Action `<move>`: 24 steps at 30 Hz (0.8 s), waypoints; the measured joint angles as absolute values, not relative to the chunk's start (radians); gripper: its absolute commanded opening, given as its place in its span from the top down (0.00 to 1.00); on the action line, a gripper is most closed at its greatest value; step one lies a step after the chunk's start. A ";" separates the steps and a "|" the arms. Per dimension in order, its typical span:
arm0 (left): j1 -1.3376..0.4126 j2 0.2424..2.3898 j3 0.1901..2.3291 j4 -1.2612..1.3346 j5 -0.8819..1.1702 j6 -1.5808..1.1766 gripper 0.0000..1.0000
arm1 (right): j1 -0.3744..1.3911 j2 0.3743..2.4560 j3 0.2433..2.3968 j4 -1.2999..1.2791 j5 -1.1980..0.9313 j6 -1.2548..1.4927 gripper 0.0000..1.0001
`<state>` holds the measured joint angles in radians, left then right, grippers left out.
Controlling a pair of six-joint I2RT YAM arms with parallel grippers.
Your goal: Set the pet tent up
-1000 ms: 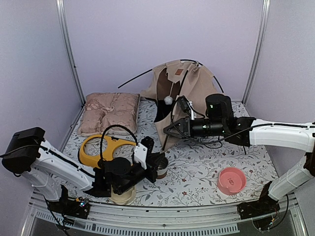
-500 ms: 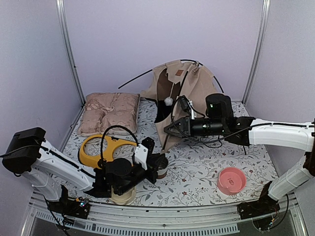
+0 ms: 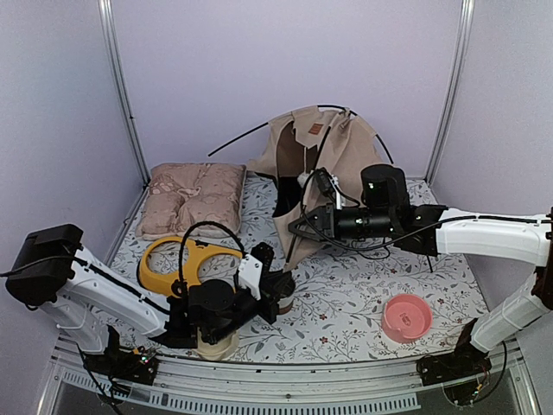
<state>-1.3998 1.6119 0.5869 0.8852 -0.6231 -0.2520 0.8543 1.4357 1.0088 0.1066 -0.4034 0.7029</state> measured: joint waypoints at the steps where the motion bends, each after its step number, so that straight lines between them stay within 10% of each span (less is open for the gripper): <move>1: -1.400 1.612 0.587 0.885 -0.624 -0.252 1.00 | 0.854 1.436 1.009 0.107 -0.403 0.703 1.00; 24: -1.402 1.624 0.602 0.870 -0.632 -0.252 1.00 | 0.844 1.453 1.009 0.121 -0.406 0.704 1.00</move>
